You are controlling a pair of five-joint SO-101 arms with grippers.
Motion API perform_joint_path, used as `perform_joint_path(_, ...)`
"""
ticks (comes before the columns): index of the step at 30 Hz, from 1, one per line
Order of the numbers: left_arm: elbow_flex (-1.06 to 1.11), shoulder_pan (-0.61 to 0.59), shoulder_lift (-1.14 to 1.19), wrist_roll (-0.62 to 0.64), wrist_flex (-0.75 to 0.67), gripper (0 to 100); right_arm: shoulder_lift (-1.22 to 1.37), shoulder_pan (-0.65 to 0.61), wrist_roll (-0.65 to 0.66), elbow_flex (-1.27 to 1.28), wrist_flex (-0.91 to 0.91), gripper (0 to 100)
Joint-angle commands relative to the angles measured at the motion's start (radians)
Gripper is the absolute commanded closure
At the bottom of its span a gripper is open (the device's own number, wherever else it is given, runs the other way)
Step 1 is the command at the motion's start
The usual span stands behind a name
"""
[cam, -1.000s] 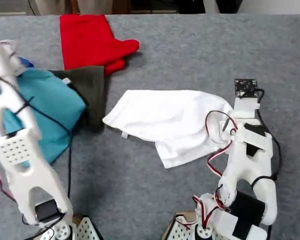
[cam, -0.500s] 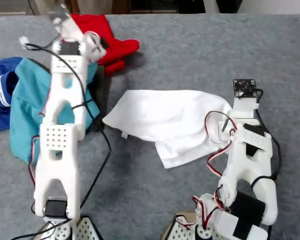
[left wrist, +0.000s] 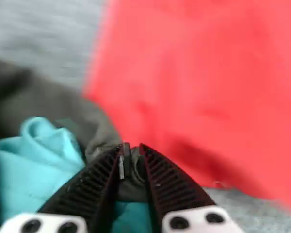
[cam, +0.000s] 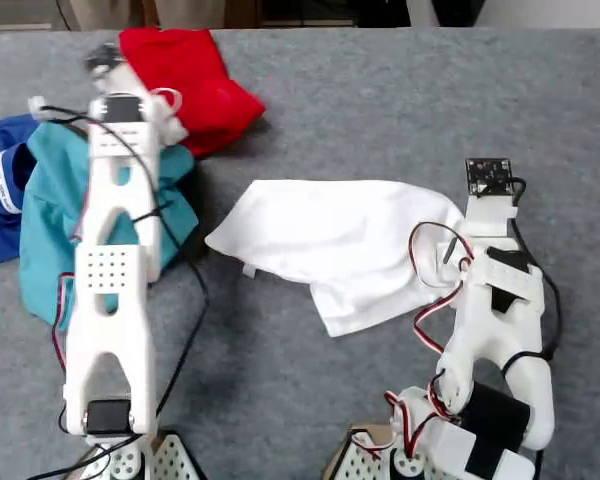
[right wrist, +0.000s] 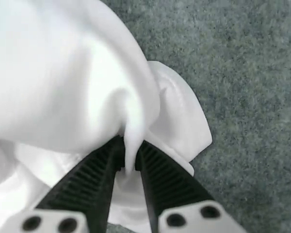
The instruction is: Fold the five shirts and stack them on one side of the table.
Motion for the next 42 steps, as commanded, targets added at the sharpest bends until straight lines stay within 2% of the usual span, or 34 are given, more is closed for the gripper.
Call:
perform_joint_path(1,-0.249,-0.103,-0.064,-0.023,0.209,98,-0.028,-0.016,0.011,0.004,-0.015,99.5)
perform_joint_path(4,-0.230,-0.155,-0.203,-0.081,0.288,98,-0.028,-0.016,0.011,0.004,-0.015,99.5)
perform_joint_path(8,-0.219,-0.224,-0.395,-0.084,0.276,98,-0.028,-0.018,0.011,0.005,-0.015,99.5)
perform_joint_path(10,-0.206,-0.196,-0.435,-0.084,0.256,98,-0.028,-0.018,0.011,0.005,-0.015,99.5)
perform_joint_path(13,-0.106,-0.114,-0.392,-0.084,0.178,97,-0.028,-0.018,0.011,0.007,-0.015,99.5)
perform_joint_path(16,0.008,-0.044,-0.312,-0.064,0.066,86,-0.028,-0.018,0.011,0.007,-0.015,99.5)
perform_joint_path(19,0.097,-0.003,-0.217,0.103,-0.048,74,-0.028,-0.018,0.011,0.008,-0.015,99.5)
perform_joint_path(21,0.114,0.015,-0.154,0.199,-0.130,73,-0.028,-0.018,0.011,0.008,-0.015,99.5)
perform_joint_path(25,0.115,0.058,-0.031,0.215,-0.229,73,-0.028,-0.018,0.011,0.008,-0.015,99.5)
perform_joint_path(29,0.112,0.127,0.044,0.187,-0.207,77,-0.028,-0.018,0.011,0.008,-0.015,99.5)
perform_joint_path(34,0.081,0.187,0.039,-0.008,-0.071,84,-0.028,-0.018,0.011,0.008,-0.015,99.5)
perform_joint_path(38,0.081,0.184,0.041,-0.066,-0.003,97,-0.028,-0.018,0.011,0.008,-0.015,99.5)
perform_joint_path(42,0.081,0.121,0.038,-0.046,0.086,98,-0.028,-0.018,0.011,0.008,-0.015,99.5)
